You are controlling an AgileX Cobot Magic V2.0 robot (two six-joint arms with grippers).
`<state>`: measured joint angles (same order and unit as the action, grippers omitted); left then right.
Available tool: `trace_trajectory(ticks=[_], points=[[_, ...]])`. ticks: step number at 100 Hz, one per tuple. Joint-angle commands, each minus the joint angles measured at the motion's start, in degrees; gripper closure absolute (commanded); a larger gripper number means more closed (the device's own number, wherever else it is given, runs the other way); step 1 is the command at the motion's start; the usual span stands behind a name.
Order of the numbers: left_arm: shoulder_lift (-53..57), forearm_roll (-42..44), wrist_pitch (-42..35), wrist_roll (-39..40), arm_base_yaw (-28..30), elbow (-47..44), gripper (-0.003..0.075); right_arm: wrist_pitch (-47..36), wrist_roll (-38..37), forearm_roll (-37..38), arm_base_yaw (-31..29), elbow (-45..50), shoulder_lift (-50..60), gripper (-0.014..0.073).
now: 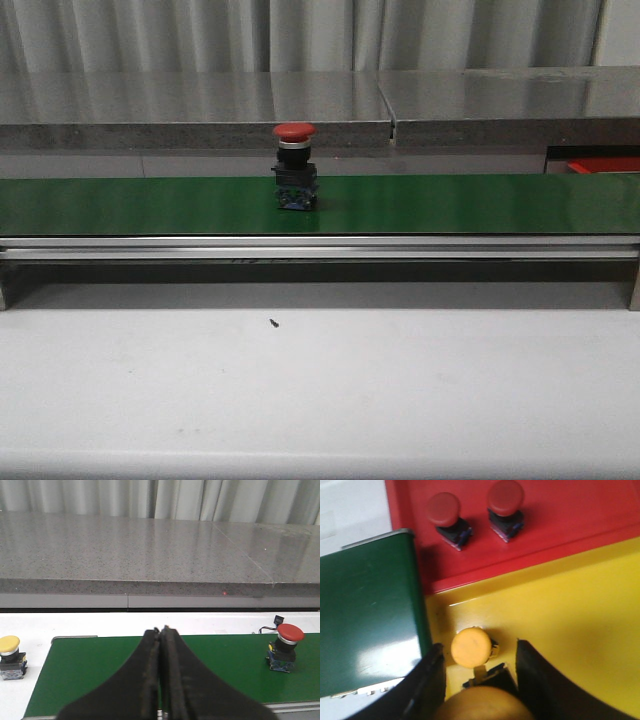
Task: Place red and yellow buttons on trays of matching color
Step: 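Lower the yellow button into the yellow tray and open the right gripper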
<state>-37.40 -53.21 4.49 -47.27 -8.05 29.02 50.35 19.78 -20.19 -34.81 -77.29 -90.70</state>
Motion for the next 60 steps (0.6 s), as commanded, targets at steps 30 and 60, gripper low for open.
trace_trajectory(ticks=[30,60], points=[[-0.2,-0.8,-3.0,0.3,-0.4,1.5,0.0739,-10.5,0.2,-1.8,-1.6,-1.5,-12.8,0.0475],[-0.2,-0.8,-3.0,0.3,-0.4,1.5,0.0739,-16.8,0.7,-1.8,-1.6,-1.7,-18.8,0.0473]])
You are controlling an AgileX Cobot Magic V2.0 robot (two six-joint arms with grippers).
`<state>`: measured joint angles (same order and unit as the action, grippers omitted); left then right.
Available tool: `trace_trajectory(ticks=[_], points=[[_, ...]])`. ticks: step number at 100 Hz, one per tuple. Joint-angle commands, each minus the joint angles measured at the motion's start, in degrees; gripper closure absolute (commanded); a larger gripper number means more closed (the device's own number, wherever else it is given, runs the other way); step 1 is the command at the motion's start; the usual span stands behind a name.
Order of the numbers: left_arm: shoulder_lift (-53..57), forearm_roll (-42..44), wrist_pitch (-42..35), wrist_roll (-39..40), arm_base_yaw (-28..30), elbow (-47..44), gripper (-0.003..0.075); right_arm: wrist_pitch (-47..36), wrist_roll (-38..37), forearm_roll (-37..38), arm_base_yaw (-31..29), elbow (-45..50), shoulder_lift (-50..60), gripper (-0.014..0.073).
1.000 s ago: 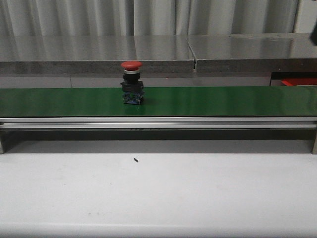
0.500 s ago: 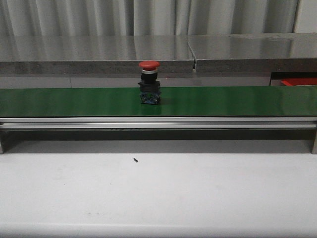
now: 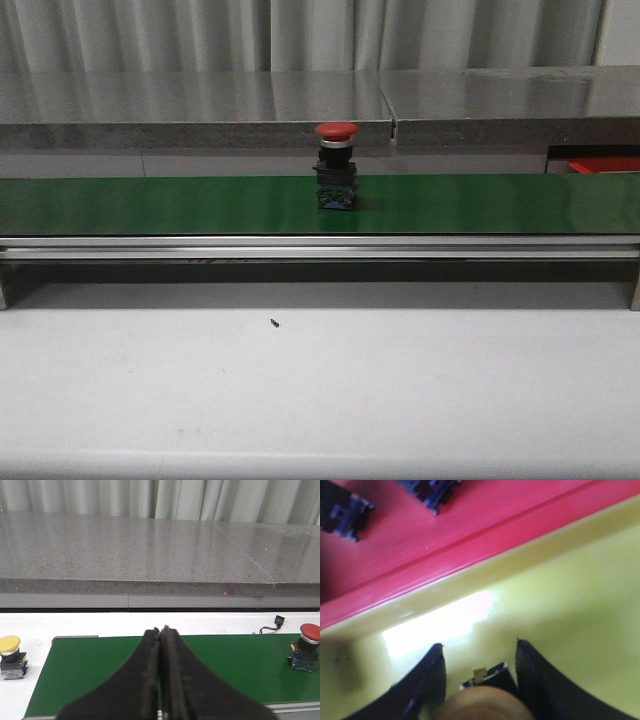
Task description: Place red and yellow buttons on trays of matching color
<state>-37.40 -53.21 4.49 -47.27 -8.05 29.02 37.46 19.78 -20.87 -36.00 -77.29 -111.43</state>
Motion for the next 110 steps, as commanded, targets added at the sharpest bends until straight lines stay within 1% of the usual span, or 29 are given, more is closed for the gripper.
trace_trajectory(ticks=[1,14,21,28,42,47,52,69,83,95,110], points=[[-0.2,-0.8,-3.0,0.3,-0.4,1.5,0.0739,-4.0,0.7,-1.2,-0.4,-1.7,1.8,0.0473],[-0.2,-0.8,-3.0,0.3,-0.4,1.5,0.0739,-5.4,0.8,-1.2,-0.4,-1.7,1.1,0.047],[-0.2,-0.8,-3.0,0.3,-0.4,1.5,0.0739,-5.7,0.8,-1.2,-0.4,-1.7,1.0,0.0447],[-0.2,-0.8,-3.0,0.3,-0.4,1.5,0.0739,-5.7,0.8,-1.2,-0.4,-1.7,1.0,0.0378],[-0.2,-0.8,-3.0,0.3,-0.4,1.5,0.0739,-5.5,0.8,-1.2,-0.4,-1.7,1.0,0.0155],[-0.2,-0.8,-3.0,0.3,-0.4,1.5,0.0739,-5.5,0.8,-1.2,-0.4,-1.7,1.0,0.0108],[-0.2,-0.8,-3.0,0.3,-0.4,1.5,0.0739,-5.5,0.8,-1.2,-0.4,-1.7,1.0,0.0082],[-0.2,-0.8,-3.0,0.3,-0.4,1.5,0.0739,-4.3,0.8,-1.2,-0.4,-3.8,1.5,0.0071],[-0.2,-0.8,-3.0,0.3,-0.4,1.5,0.0739,-3.1,1.0,-1.3,-0.2,-5.6,4.7,0.0071],[-0.2,-0.8,-3.0,0.3,-0.4,1.5,0.0739,-3.1,5.4,-1.4,1.6,-5.6,9.0,0.0071],[-0.2,-0.8,-3.0,0.3,-0.4,1.5,0.0739,-2.9,11.6,-3.0,6.8,-4.4,14.6,0.0071]])
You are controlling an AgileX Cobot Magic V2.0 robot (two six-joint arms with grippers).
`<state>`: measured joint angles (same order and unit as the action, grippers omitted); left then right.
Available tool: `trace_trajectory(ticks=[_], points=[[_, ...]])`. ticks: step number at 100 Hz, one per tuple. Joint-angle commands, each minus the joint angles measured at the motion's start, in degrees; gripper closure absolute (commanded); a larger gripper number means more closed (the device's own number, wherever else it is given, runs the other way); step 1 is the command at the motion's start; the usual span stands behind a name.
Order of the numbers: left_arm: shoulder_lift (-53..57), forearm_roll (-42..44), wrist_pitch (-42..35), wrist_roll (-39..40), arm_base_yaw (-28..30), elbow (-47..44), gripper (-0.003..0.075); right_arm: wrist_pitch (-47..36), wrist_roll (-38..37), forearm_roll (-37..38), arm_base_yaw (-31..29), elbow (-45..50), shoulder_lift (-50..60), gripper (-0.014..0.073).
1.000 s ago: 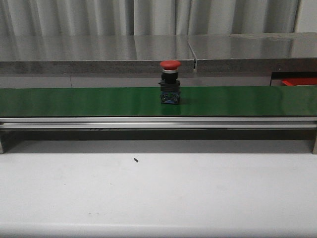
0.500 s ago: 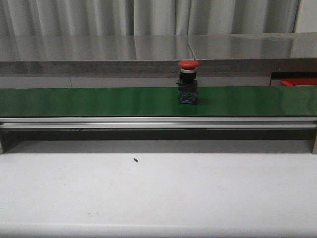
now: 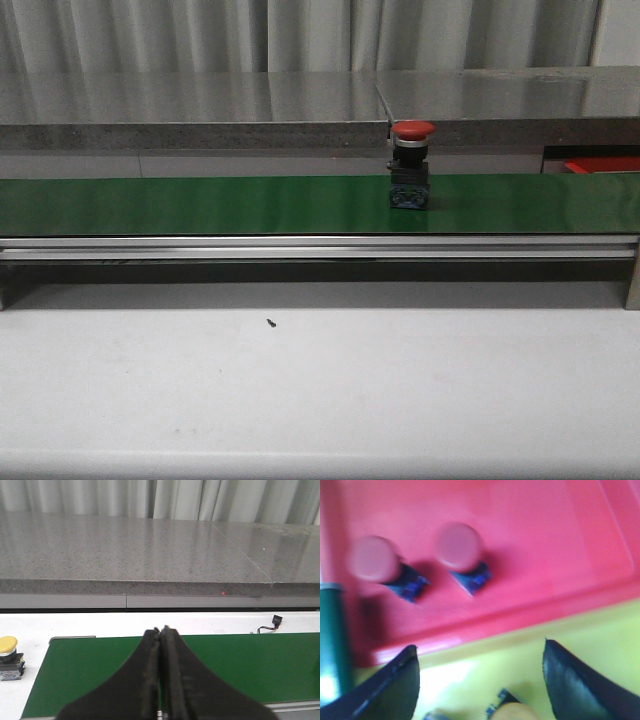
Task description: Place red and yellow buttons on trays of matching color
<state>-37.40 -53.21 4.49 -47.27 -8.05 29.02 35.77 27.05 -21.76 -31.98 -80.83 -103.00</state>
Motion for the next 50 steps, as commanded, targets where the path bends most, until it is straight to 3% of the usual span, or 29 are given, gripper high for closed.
trace_trajectory(ticks=[1,23,50], points=[[-0.2,-0.8,-3.0,0.3,-0.4,1.5,0.0739,-1.2,4.6,-2.2,3.1,-0.6,6.4,0.0071],[-0.2,-0.8,-3.0,0.3,-0.4,1.5,0.0739,-0.4,11.0,-3.4,13.1,8.0,13.6,0.0071],[-0.2,-0.8,-3.0,0.3,-0.4,1.5,0.0739,2.7,12.3,-3.4,25.5,12.0,15.2,0.0071]])
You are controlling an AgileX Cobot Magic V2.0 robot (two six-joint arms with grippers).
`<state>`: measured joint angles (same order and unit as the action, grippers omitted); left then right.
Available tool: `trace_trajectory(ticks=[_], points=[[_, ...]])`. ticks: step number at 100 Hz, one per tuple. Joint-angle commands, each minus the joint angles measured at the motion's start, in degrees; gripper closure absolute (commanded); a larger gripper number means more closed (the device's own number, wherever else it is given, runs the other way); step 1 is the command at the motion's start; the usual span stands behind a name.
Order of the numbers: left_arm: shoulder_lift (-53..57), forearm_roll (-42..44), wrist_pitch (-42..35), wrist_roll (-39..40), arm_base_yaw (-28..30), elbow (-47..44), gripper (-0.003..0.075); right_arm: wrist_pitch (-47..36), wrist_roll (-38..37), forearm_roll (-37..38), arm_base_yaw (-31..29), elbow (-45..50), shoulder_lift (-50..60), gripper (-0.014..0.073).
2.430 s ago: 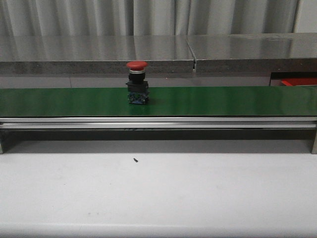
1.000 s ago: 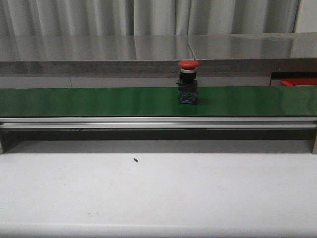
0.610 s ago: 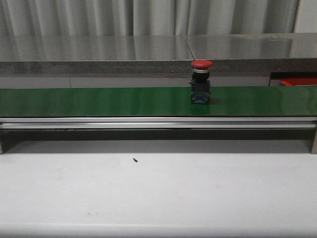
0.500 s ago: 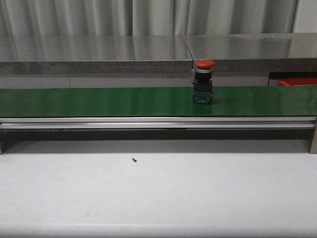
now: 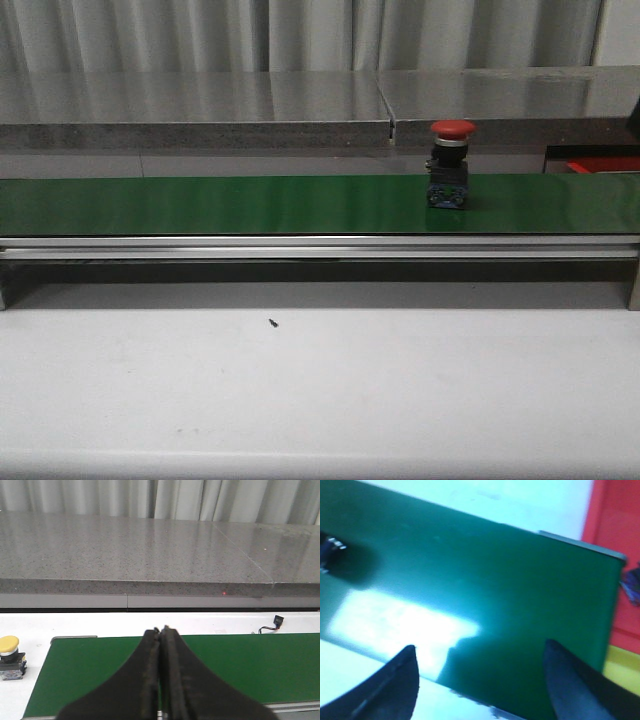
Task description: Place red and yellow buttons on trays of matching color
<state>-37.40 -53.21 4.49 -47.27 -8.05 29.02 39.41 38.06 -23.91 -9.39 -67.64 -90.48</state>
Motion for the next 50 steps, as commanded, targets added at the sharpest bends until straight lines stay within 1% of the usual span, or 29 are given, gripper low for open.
trace_trajectory(ticks=[1,13,24,50], points=[[-0.2,-0.8,-3.0,0.3,-0.4,1.5,0.0739,-0.9,1.3,-1.2,3.5,-1.2,2.7,0.0071],[-0.2,-0.8,-3.0,0.3,-0.4,1.5,0.0739,-2.4,1.3,-1.2,7.9,-1.2,2.1,0.0071],[-0.2,-0.8,-3.0,0.3,-0.4,1.5,0.0739,-4.4,1.3,-1.9,10.3,-1.5,0.7,0.0071],[-0.2,-0.8,-3.0,0.3,-0.4,1.5,0.0739,-3.1,1.5,-4.1,11.5,-8.0,-5.1,0.0071]])
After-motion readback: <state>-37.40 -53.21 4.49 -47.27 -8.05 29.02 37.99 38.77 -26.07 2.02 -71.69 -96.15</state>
